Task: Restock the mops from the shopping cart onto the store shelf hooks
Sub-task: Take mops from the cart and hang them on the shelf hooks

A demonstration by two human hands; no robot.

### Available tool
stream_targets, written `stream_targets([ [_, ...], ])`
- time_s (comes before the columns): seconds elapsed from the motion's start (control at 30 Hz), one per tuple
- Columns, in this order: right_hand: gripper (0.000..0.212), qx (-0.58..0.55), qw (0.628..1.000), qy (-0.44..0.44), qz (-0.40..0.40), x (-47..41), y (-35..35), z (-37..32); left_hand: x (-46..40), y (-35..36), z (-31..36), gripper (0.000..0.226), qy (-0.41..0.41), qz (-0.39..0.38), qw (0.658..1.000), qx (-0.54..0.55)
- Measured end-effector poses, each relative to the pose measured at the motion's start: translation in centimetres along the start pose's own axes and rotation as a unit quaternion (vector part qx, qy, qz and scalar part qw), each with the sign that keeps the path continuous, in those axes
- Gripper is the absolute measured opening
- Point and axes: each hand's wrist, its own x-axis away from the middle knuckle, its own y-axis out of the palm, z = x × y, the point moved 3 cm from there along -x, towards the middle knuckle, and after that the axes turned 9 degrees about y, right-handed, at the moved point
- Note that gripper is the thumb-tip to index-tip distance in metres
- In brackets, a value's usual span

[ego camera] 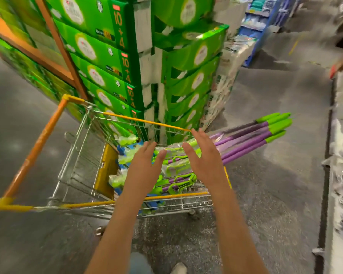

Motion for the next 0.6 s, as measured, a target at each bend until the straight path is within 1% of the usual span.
stream_targets([
  [0.07,0.062,0.006,1.000,0.004,-0.026,-1.5,1.0,1.5,-0.6,1.2,-1.1,0.083,-0.039,0.007,0.998,0.040],
  [0.2,0.059,0.010,0.996,0.040,-0.079,-4.3,3.5,4.6,-1.9,4.7,-4.4,0.057,-0.133,0.004,0.983,0.123],
  [0.33,0.058,0.043,0.989,0.064,-0.126,-6.6,6.4,7.6,-3.2,8.4,-7.6,0.056,-0.214,0.007,0.959,0.186],
  [0.43,0.057,0.061,0.980,0.088,-0.167,-8.3,8.6,9.7,-4.4,11.0,-9.9,0.055,-0.294,0.026,0.925,0.237],
  [0.6,0.056,0.122,0.958,0.130,-0.225,-11.2,12.5,14.1,-6.3,15.3,-14.7,0.058,-0.431,0.041,0.847,0.309],
])
